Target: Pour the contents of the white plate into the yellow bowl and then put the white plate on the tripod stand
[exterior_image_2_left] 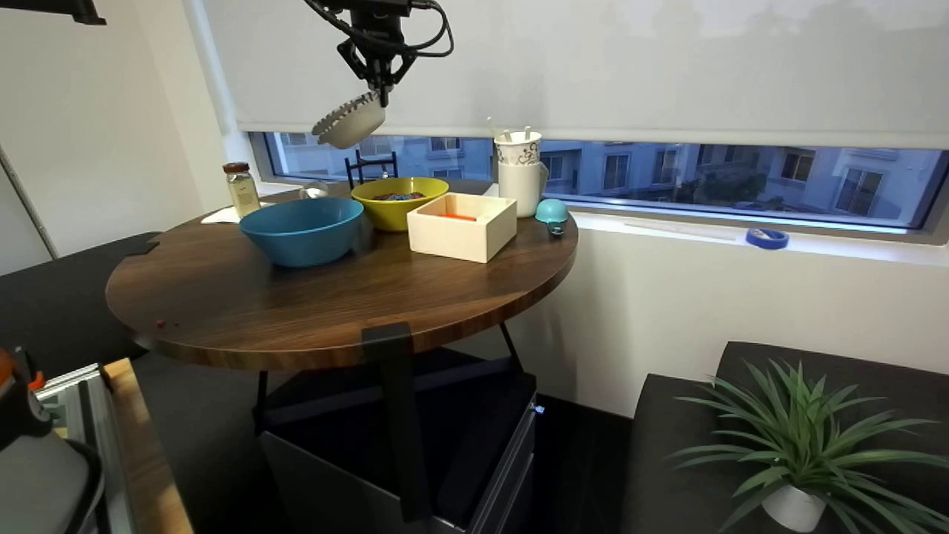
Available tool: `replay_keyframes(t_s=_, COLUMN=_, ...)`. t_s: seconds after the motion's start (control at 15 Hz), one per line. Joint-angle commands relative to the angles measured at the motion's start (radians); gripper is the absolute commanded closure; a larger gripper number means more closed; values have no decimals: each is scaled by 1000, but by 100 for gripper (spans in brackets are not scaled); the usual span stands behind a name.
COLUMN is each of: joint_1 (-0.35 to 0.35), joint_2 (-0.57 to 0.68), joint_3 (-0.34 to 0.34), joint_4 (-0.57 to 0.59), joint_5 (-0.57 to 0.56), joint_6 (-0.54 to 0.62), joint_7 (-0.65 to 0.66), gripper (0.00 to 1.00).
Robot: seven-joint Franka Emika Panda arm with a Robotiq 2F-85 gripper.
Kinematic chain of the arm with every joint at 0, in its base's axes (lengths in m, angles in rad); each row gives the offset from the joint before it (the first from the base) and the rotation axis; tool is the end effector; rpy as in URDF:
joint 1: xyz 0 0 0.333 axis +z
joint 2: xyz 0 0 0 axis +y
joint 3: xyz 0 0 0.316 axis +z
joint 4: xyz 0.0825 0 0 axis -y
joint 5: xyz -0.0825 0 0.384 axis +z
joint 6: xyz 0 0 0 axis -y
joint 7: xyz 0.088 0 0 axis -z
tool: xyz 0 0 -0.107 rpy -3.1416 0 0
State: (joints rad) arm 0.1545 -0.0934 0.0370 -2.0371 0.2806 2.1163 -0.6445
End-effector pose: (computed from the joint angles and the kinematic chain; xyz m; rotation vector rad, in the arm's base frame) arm 0.5336 0.1169 0.5035 -2.7379 -1.0160 -0.3279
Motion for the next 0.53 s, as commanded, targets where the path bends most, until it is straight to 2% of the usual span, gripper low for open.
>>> replay_keyframes(t_s=0.0, joint_1=-27, joint_2=55, joint_3=-19, joint_4=60, joint_5=118, joint_6=-105, joint_7=-101, gripper=99)
replay_keyframes(t_s=0.47, joint_1=-97, joint_2=181, joint_3=-22, joint_4=182, joint_5=284, joint_6=-162, joint_7=-153, gripper=99)
